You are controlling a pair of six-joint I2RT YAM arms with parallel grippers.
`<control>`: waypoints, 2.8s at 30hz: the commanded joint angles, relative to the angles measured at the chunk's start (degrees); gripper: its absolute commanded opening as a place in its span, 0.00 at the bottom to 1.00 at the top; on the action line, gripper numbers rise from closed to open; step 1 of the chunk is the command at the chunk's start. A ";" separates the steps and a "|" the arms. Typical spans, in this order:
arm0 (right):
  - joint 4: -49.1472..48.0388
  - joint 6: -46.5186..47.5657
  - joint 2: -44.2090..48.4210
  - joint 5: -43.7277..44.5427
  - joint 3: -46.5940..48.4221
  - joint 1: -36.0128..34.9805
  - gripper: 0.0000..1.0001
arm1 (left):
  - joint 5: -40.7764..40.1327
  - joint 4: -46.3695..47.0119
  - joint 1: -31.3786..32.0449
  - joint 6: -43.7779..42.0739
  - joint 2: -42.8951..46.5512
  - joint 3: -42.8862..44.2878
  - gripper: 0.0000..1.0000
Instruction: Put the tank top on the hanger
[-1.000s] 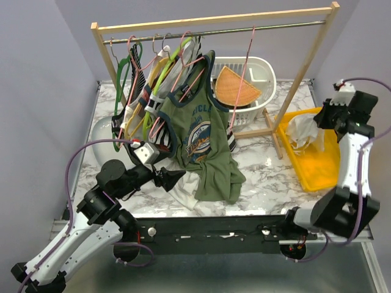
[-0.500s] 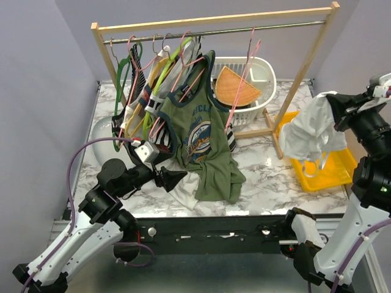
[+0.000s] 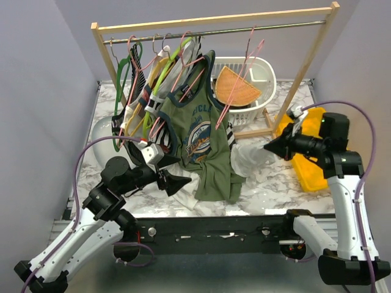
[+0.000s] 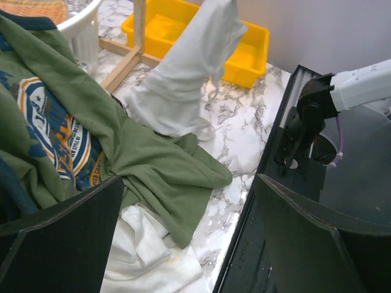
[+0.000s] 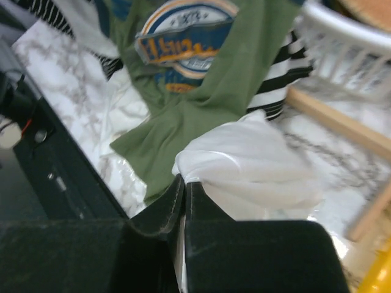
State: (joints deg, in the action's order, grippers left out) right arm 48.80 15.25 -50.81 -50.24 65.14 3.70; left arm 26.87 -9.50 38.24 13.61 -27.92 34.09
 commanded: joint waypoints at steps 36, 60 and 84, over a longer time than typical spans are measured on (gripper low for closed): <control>-15.14 -1.88 1.94 7.44 -19.35 7.37 0.91 | -56.84 14.33 53.96 -21.07 -67.33 23.29 0.85; -14.69 -1.89 2.47 7.00 -19.35 7.98 0.91 | -65.89 10.90 48.42 -22.04 -90.74 38.69 0.14; -14.78 -1.18 2.03 8.23 -19.53 8.07 0.91 | -55.01 -1.05 45.97 -3.07 -41.26 34.48 0.00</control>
State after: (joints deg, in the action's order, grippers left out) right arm 34.39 13.56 -48.69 -42.92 46.39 11.38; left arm -31.27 -8.23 86.54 4.45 -73.08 70.50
